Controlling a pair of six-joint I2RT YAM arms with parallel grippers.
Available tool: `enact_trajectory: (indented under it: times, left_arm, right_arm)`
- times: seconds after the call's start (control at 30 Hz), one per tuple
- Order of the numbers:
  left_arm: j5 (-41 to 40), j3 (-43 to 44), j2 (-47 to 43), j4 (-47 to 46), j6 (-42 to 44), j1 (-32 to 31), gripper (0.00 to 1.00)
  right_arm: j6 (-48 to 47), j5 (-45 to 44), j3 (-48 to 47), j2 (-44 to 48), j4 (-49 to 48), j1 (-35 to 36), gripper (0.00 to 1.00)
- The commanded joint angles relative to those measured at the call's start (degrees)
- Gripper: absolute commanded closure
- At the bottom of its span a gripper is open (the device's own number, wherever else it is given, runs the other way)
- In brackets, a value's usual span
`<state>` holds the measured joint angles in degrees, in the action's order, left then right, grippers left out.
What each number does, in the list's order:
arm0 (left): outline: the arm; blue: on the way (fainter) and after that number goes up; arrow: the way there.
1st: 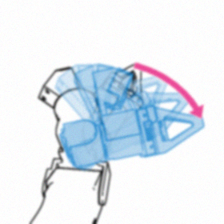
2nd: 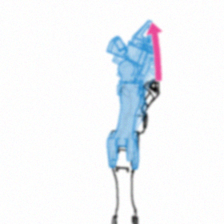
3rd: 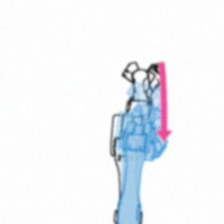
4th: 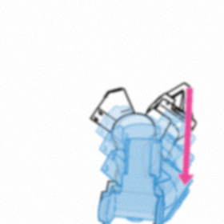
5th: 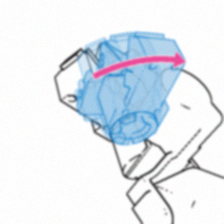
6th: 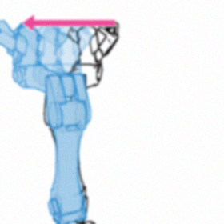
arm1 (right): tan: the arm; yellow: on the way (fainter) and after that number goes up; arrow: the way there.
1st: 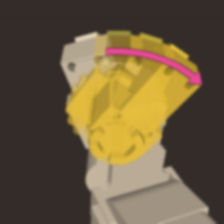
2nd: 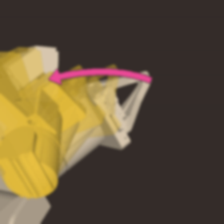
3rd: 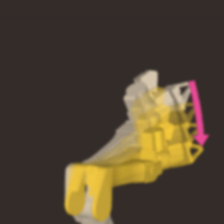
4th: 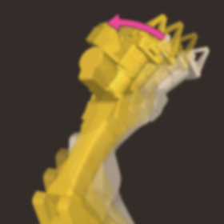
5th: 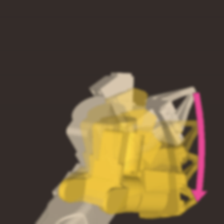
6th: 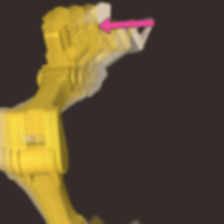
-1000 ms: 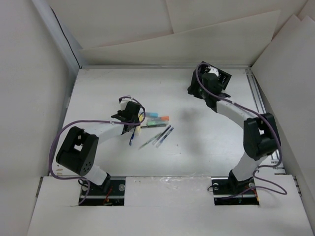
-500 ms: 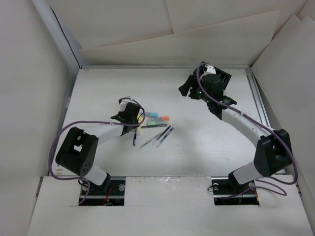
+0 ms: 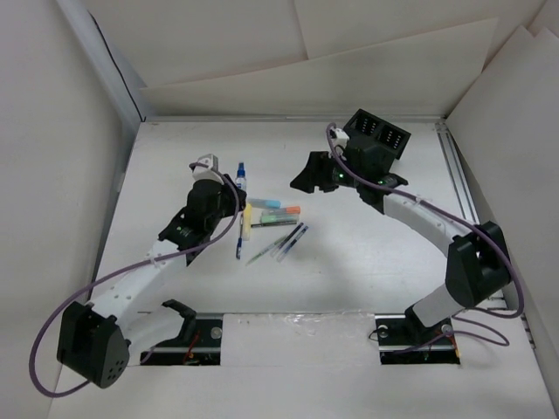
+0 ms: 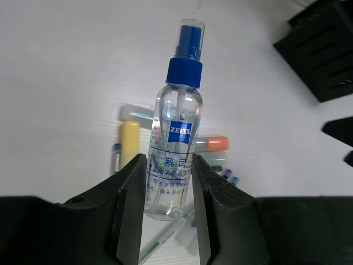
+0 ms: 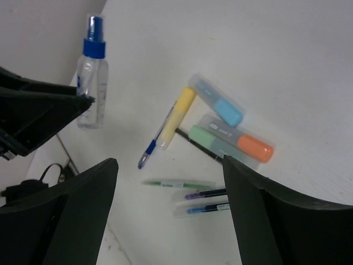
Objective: Sort the stationery into containers
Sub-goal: Pick up the stationery from the center of the board, then place the stationery in the storage box.
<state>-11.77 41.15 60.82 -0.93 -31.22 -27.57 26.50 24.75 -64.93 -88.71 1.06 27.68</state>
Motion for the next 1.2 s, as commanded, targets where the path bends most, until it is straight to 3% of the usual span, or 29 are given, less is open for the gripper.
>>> enact_trajectory:
  times: [0.0, 0.17, 0.4, 0.87, 1.03, 1.17]
  left_arm:
    - [10.7, -2.9, -3.2, -7.6, 2.0, -0.4, 0.87]
    - [25.8, -8.1, -5.1, -18.8, 2.7, -0.4, 0.86]
    - [34.3, -10.6, -4.0, -25.1, 2.7, -0.4, 0.85]
    - [38.3, -11.1, -3.4, -27.8, 2.1, -0.4, 0.85]
    - [38.3, -11.1, -3.4, -28.3, 2.1, -0.4, 0.85]
    - [38.3, -11.1, -3.4, -28.3, 2.1, -0.4, 0.85]
  right_arm:
    - [-2.2, 8.1, -3.1, 4.4, -2.6, 1.4, 0.17]
    - [-2.2, 14.3, -4.6, 2.9, -4.3, 2.6, 0.14]
    - [-1.0, 14.8, -7.6, -1.5, -5.4, 5.6, 0.12]
    - [1.2, 7.1, -8.0, -6.7, -6.0, 6.8, 0.19]
    - [2.2, 7.9, -7.2, -6.2, -7.7, 6.2, 0.38]
    - [2.8, 7.9, -5.7, -5.4, -7.7, 6.2, 0.44]
